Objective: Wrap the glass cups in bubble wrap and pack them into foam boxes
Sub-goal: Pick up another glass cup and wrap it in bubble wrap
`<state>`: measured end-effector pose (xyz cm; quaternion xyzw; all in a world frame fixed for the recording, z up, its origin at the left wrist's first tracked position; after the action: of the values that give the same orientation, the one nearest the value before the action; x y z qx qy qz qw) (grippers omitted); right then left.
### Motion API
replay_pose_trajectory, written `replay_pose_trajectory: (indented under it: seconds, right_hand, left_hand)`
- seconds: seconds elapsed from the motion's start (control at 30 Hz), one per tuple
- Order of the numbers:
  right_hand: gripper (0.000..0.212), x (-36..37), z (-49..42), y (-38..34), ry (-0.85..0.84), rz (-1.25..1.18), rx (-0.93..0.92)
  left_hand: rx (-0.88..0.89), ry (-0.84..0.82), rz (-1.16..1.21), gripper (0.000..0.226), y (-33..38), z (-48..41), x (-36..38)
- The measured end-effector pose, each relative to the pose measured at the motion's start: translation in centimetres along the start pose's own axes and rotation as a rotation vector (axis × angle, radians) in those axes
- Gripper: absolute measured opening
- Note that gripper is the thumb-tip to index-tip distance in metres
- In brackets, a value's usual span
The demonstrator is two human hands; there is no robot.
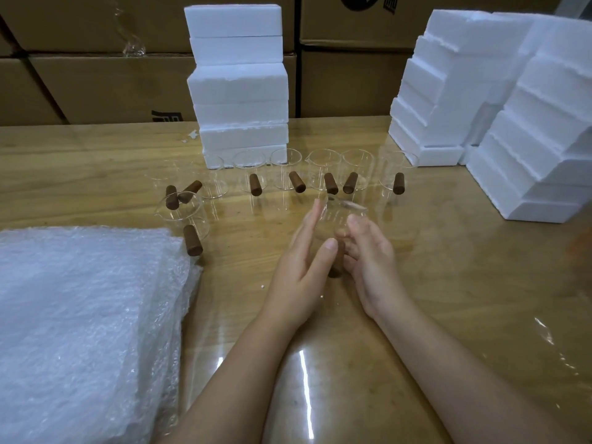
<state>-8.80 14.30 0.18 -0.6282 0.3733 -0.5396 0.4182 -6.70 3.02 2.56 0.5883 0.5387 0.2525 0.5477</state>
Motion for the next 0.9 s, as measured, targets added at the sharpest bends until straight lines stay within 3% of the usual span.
replay_pose_trajectory:
  seconds: [0.13, 0.27, 0.37, 0.6, 0.67, 0.9]
  right_hand:
    - [0.056, 0.5, 0.0, -0.2, -0.027, 0.116, 0.002]
    - [0.046, 0.7, 0.0, 0.2, -0.074, 0.278, -0.003]
    - [0.027, 1.1, 0.0, 0.7, -0.141, 0.312, 0.009]
    - [0.050, 2.7, 0.4, 0.9, -0.313, 0.305, 0.134]
    - [0.059, 3.0, 0.9, 0.9, -0.292, 0.319, 0.180]
    - [0.068, 2.6, 2.1, -1.7, -0.072, 0.742, -0.107]
  left_hand:
    - [-0.013, 0.018, 0.065, 0.067, -0.3, 0.0, -0.3]
    - [-0.066, 0.005, 0.310, 0.061, -1.0, 0.0, -0.6]
    - [-0.070, -0.008, 0.383, 0.052, -1.1, -0.1, -0.5]
    - [0.023, 0.113, 0.296, 0.049, 0.2, 0.3, -1.0]
    - [0.051, 0.141, 0.229, 0.045, 0.6, 0.5, -1.2]
    - [0.100, 0.135, 0.004, 0.026, 0.8, 0.6, -0.9]
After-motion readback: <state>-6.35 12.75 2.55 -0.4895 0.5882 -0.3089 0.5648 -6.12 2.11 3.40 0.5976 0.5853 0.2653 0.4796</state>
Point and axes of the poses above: each hand's wrist, its own z-axis away from the middle knuckle, its own x-axis out of the palm, y = z × x, the point moved 7 cm from there along -z, towards the middle knuckle, and after that the axes turned 13 degrees about -y, right-handed, at the moved point
